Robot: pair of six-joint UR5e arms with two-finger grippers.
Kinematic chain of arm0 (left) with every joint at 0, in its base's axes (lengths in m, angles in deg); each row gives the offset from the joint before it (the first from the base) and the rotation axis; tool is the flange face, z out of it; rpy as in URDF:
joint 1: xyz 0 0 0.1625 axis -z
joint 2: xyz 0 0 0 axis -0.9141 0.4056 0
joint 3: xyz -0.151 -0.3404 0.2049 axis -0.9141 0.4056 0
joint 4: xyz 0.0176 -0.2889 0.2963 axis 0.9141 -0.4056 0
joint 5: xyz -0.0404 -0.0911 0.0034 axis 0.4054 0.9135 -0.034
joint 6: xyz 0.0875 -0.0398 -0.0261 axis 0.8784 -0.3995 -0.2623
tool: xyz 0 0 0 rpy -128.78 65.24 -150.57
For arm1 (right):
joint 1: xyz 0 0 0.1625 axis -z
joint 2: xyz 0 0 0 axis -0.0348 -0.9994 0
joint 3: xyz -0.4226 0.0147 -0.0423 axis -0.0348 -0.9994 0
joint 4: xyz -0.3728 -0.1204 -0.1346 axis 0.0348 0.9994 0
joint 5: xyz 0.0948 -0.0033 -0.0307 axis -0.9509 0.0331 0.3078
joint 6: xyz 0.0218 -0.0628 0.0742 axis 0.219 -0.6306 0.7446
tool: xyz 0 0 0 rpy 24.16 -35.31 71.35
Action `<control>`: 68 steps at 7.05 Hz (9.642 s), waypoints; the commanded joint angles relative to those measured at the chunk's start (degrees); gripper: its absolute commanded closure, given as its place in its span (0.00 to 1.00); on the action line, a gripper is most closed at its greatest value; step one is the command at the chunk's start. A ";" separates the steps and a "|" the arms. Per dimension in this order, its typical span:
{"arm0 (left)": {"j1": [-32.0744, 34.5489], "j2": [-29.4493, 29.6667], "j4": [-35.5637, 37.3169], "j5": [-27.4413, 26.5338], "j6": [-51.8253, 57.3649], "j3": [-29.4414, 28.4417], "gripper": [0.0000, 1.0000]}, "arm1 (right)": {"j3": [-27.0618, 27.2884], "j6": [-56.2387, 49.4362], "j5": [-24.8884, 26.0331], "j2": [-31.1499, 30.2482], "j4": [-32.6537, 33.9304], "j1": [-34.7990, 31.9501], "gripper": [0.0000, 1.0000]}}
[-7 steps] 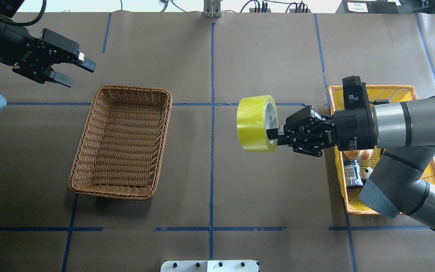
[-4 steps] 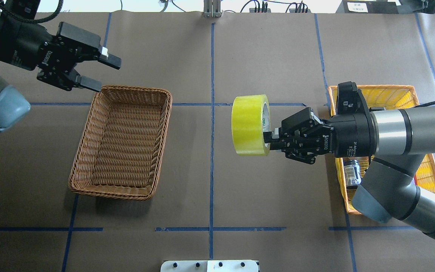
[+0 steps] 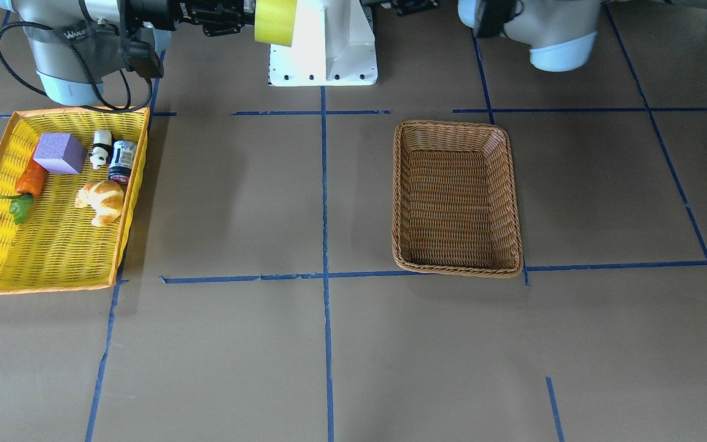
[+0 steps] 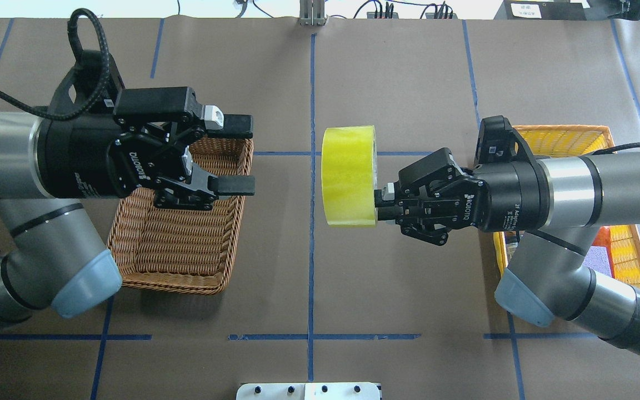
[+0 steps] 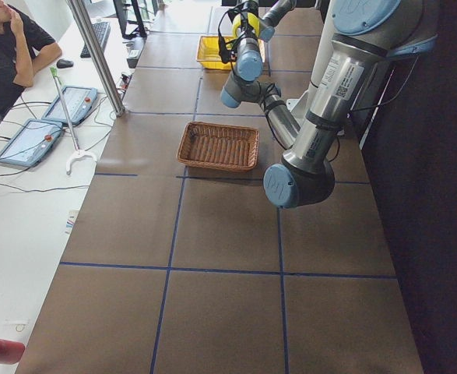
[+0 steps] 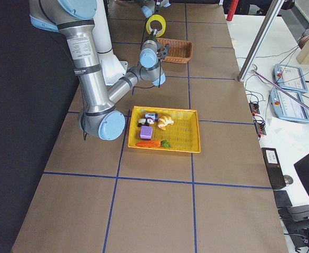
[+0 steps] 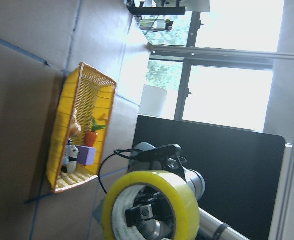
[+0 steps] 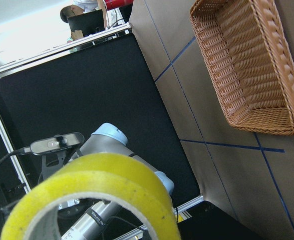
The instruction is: Move tape to another basket
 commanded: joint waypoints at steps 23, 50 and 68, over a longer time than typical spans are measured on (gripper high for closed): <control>3.94 -8.13 11.27 0.40 10.37 -5.48 1.00 | 0.11 -24.48 3.63 -16.79 10.83 -4.42 0.00; 37.40 -19.45 79.49 18.02 99.40 -4.84 0.00 | 2.75 -109.73 -11.27 -17.95 88.03 -39.26 0.00; 53.11 -30.28 97.24 23.48 134.78 -14.51 0.00 | -8.24 -145.85 -18.43 -23.84 104.23 -52.42 0.00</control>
